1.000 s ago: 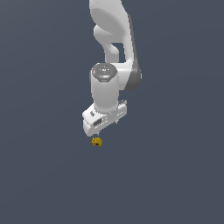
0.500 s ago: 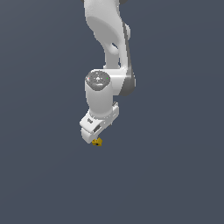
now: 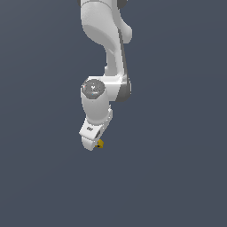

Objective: Pick up the object and move it to a goal position.

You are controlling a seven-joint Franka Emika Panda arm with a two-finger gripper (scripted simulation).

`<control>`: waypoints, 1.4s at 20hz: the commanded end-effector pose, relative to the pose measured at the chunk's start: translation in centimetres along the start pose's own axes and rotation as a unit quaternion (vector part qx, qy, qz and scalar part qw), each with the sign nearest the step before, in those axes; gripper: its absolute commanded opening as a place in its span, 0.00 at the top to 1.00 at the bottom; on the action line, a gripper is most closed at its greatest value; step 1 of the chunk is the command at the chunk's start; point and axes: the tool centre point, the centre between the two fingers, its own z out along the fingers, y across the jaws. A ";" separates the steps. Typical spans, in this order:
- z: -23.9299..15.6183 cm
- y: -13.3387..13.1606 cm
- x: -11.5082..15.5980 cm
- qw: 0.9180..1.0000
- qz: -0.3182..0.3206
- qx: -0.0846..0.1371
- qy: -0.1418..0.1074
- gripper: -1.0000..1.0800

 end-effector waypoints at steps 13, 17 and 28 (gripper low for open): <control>2.7 1.1 -2.0 0.989 -0.148 0.004 0.002 0.04; 3.0 1.3 -2.2 0.986 -0.167 0.005 0.003 0.04; 3.8 1.3 -2.4 0.984 -0.176 0.005 0.003 0.04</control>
